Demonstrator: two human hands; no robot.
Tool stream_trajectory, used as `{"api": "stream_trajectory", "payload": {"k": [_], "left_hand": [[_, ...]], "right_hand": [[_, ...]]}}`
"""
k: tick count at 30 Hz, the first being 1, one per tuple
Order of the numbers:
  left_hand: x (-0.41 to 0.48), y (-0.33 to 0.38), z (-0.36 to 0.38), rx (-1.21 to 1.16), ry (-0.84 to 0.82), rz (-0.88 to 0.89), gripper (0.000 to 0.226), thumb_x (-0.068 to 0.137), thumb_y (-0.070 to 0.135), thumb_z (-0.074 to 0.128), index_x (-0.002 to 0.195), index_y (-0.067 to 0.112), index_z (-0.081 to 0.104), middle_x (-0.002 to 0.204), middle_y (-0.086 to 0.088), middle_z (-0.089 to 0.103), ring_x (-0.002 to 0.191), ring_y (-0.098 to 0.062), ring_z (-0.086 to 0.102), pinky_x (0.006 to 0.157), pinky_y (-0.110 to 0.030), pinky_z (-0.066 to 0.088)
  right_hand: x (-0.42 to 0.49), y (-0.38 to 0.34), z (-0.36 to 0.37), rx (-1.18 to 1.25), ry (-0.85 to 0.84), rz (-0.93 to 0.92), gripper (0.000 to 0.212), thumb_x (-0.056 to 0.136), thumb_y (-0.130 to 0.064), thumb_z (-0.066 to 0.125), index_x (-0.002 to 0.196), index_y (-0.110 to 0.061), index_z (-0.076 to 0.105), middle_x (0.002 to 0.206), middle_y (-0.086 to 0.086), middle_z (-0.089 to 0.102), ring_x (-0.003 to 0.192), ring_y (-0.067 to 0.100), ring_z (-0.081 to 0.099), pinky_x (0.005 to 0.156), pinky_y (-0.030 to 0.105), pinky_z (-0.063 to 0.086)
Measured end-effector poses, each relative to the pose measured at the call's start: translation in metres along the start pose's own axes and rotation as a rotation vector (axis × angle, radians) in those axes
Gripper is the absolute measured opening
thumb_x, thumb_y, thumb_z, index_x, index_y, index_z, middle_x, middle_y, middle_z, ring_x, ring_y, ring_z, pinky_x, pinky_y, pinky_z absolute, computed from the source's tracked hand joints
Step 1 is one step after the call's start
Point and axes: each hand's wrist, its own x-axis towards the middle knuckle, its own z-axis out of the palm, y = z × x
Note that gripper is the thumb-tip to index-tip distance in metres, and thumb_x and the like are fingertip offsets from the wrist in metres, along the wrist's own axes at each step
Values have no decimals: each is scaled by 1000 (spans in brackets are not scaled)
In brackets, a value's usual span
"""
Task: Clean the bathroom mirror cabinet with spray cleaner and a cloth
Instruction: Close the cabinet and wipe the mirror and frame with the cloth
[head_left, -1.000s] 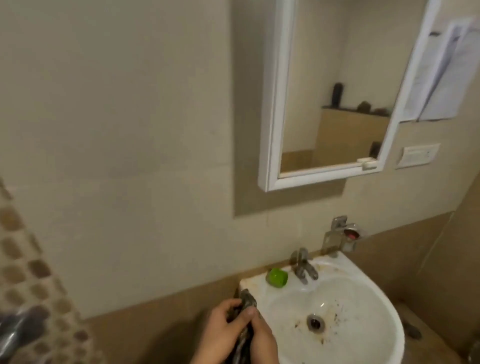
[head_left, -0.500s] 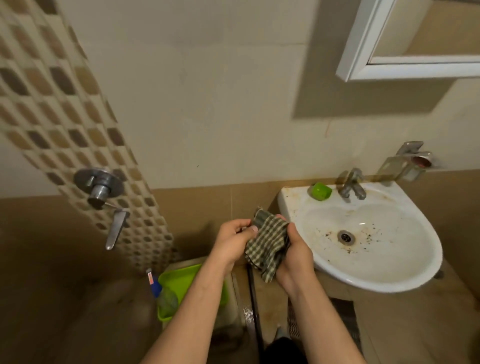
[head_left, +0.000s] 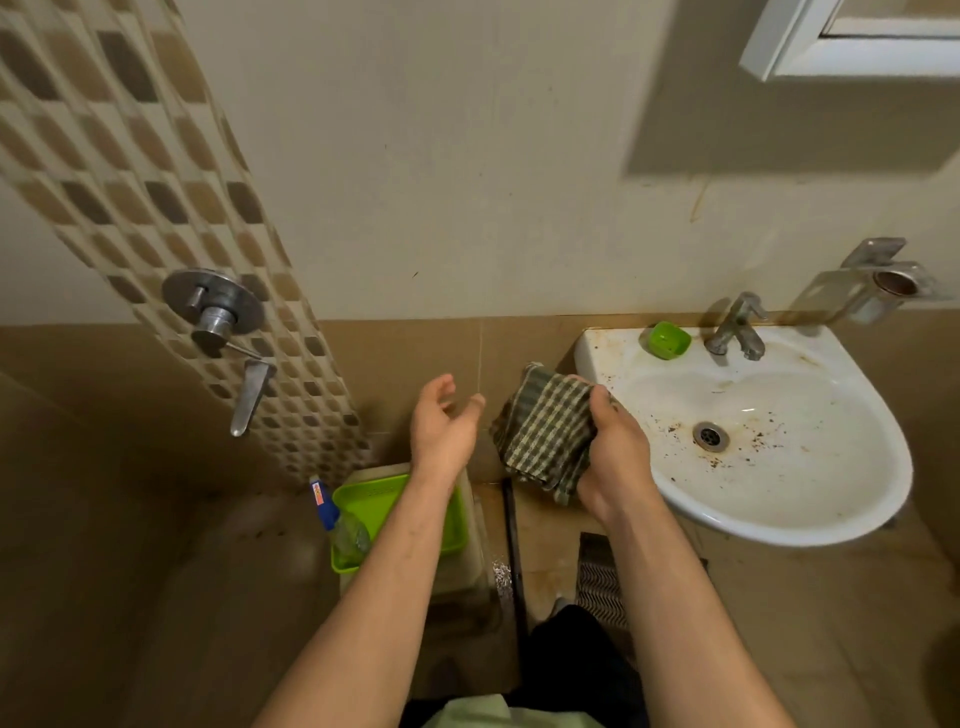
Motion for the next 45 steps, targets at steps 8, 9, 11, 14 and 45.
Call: {"api": "stream_trajectory", "payload": {"k": [8, 9, 11, 14, 45], "left_hand": [[-2, 27, -4, 278, -614, 255, 51, 95, 68, 49, 125, 31, 68, 118, 13, 72, 111, 0, 64, 97, -28, 48], [-1, 23, -4, 307, -662, 198, 49, 94, 71, 51, 114, 32, 71, 108, 13, 73, 101, -3, 67, 92, -32, 52], [0, 11, -7, 291, -742, 84, 45, 87, 73, 61, 87, 29, 68, 80, 15, 72, 76, -3, 67, 73, -33, 51], [5, -11, -13, 317, -791, -1, 33, 90, 49, 75, 72, 24, 64, 66, 11, 68, 64, -6, 64, 63, -26, 45], [49, -203, -91, 63, -30, -686, 41, 95, -10, 61, 135, -3, 60, 132, -24, 65, 122, -41, 62, 96, -43, 54]], "right_hand": [[2, -20, 0, -616, -424, 82, 33, 107, -38, 50, 106, -23, 79, 108, 5, 79, 101, 20, 75, 81, 30, 58], [3, -20, -1, -601, -410, 86, 32, 106, -38, 52, 104, -22, 80, 107, 7, 79, 101, 22, 75, 82, 31, 57], [10, -17, -2, -598, -310, 10, 28, 103, -36, 58, 100, -19, 79, 102, 8, 79, 99, 27, 75, 78, 32, 57], [24, 0, -3, -606, -123, -140, 20, 99, -32, 63, 102, -16, 74, 96, 3, 80, 97, 23, 75, 82, 37, 58], [103, 239, 43, -969, -148, 530, 29, 95, 1, 61, 124, 3, 65, 117, 25, 70, 104, 41, 70, 86, 45, 61]]}}
